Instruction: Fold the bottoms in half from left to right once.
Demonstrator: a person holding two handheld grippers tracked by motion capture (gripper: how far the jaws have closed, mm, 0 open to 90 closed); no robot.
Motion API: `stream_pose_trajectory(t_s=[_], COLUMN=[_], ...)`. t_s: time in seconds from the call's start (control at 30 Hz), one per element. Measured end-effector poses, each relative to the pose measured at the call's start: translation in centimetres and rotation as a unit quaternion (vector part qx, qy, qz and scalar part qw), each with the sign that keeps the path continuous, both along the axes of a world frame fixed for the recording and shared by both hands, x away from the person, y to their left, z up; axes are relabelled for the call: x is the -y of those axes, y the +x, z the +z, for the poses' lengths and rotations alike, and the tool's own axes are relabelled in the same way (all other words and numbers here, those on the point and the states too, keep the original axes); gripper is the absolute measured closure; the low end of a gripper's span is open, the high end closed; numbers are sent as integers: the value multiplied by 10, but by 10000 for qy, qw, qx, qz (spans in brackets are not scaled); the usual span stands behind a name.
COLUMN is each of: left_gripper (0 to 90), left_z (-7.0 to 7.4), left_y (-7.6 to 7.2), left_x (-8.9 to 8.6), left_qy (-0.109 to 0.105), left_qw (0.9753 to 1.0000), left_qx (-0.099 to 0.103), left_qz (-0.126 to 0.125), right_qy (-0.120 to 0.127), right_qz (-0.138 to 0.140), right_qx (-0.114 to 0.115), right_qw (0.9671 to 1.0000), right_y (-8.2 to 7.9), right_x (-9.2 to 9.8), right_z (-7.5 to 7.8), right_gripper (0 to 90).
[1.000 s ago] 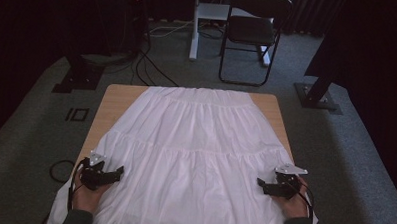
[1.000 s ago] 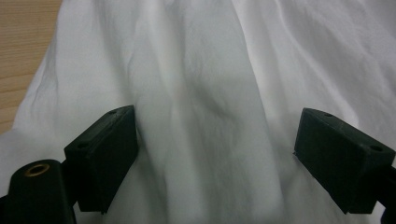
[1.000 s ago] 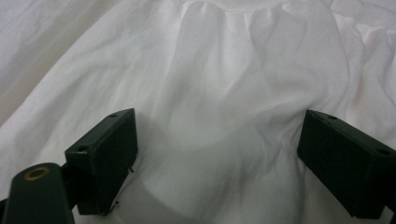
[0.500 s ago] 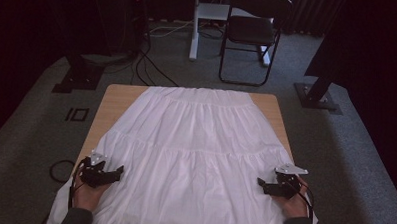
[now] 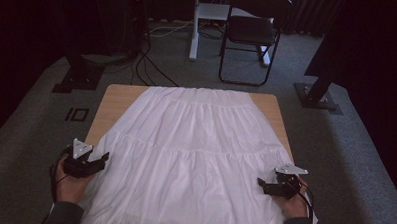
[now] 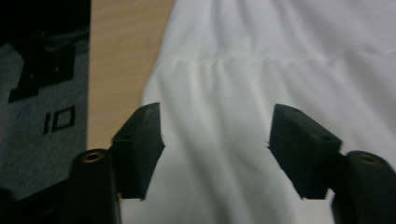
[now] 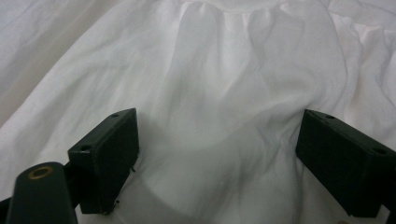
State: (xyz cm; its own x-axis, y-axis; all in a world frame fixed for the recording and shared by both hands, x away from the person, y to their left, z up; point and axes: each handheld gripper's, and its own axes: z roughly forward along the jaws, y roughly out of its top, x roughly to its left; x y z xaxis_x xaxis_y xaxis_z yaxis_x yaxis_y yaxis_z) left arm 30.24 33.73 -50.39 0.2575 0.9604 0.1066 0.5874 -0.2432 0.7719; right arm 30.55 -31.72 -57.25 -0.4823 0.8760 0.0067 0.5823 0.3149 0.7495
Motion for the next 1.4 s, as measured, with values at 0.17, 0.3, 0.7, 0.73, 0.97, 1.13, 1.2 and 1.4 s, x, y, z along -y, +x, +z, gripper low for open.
stream_pose_trajectory(t_s=[0.17,0.3,0.7,0.73,0.97,1.13,1.2,1.4], left_gripper=[385,278,180,184,694,873,875,876], left_z=[-26,-41,-51,-50,-43,-39,-37,-33], left_y=[3,3,0,0,-8,-13,-16,-20], left_x=[-19,-27,-33,-32,-29,-26,-28,-47], left_qy=[46,-46,-270,-263,-277,155,223,321], left_qw=[9991,9988,9971,9970,9963,9971,9978,9978], left_qx=[-355,-416,-713,-729,-792,-730,-623,-489], left_qz=[224,239,61,58,-210,-137,-42,302], right_qy=[2,-2,1,0,9,27,4,376], right_qz=[0,0,-2,-1,-22,-110,-160,-818], right_qx=[0,-4,1,2,0,30,3,388], right_qw=[10000,10000,10000,10000,10000,9999,9999,9952], right_y=[0,0,0,0,0,-2,-6,-18], right_x=[0,0,0,0,0,2,6,41], right_z=[0,0,0,0,0,1,7,30], right_gripper=[126,126,127,127,137,268,445,470])
